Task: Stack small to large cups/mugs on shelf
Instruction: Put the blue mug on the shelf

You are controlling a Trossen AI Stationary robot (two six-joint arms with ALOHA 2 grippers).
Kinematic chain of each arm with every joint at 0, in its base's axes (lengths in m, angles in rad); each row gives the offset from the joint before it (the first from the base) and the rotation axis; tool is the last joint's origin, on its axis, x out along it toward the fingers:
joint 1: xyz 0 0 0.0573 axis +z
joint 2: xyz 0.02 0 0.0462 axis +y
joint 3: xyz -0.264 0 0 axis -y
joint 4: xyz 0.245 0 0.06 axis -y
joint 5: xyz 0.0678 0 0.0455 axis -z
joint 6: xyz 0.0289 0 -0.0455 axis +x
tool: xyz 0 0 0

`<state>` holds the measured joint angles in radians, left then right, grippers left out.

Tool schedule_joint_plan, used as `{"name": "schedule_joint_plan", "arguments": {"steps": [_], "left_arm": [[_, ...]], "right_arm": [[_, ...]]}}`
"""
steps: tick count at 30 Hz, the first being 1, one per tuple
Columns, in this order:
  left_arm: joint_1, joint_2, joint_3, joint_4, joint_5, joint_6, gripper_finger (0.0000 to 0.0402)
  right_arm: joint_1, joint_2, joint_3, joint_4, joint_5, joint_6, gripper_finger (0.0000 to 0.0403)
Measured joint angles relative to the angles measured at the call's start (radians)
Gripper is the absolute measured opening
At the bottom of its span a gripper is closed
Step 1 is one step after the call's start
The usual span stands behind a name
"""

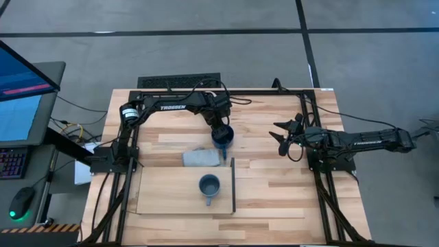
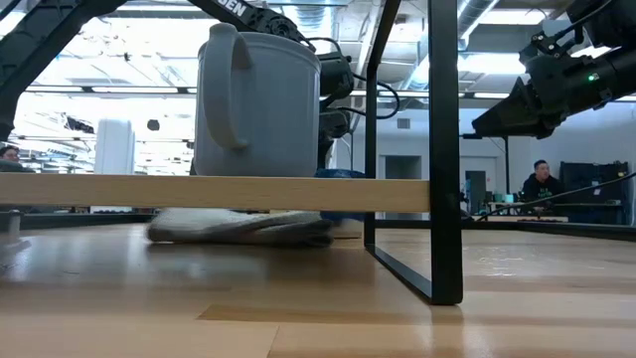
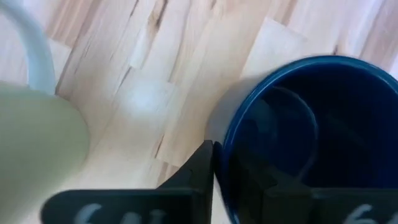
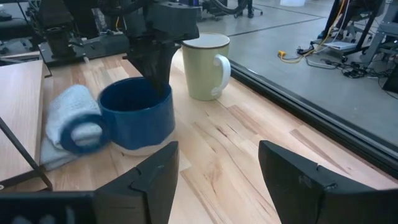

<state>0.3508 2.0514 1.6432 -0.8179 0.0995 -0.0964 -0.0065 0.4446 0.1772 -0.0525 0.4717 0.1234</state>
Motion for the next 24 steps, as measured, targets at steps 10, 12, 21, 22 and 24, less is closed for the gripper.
{"name": "schedule_joint_plan", "arguments": {"steps": [10, 12, 21, 22, 24], "left_arm": [[-0.005, 0.000, 0.000, -0.002, -0.003, 0.007, 0.0019], [-0.005, 0.000, 0.000, -0.003, -0.003, 0.007, 0.0010], [-0.005, -0.001, 0.001, -0.003, -0.002, 0.005, 0.0009], [-0.005, -0.001, 0.001, -0.003, -0.002, 0.005, 0.0009], [-0.005, -0.001, 0.002, -0.004, 0.012, 0.005, 0.0009]], "right_arm": [[0.000, 0.000, 0.000, 0.000, 0.000, 0.000, 0.0244], [0.000, 0.000, 0.000, 0.000, 0.000, 0.000, 0.0244], [0.000, 0.000, 0.000, 0.000, 0.000, 0.000, 0.0244], [0.000, 0.000, 0.000, 0.000, 0.000, 0.000, 0.0244], [0.000, 0.000, 0.000, 0.000, 0.000, 0.000, 0.0244]]}}
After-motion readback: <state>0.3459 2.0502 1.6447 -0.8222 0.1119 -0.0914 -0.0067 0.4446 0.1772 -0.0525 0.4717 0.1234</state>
